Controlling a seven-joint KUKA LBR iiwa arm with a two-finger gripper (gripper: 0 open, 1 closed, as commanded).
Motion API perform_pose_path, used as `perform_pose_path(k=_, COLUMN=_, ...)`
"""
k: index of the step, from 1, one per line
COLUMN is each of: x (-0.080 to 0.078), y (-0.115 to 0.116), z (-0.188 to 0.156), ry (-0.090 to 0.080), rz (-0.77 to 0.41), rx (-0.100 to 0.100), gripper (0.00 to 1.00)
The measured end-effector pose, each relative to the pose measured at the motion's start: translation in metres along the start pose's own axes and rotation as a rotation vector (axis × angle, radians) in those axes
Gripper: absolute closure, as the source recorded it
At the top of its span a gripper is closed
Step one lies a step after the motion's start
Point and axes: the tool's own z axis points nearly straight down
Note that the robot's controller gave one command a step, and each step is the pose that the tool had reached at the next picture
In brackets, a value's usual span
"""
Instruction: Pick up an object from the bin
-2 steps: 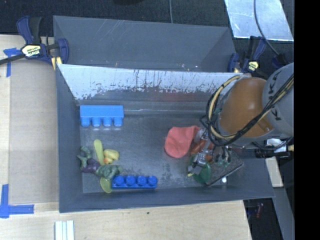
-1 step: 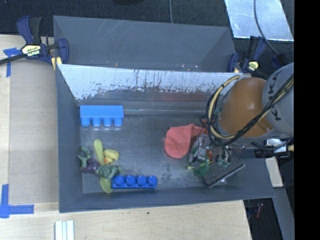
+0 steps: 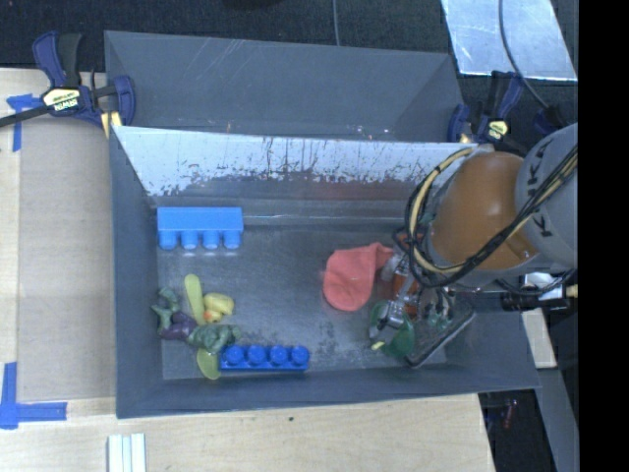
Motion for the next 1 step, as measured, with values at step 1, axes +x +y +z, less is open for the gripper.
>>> perform_pose_path(k=1, x=0.0, y=0.0, z=0.0, ry=0.0, rz=0.0, rx=0.0, gripper=0.0)
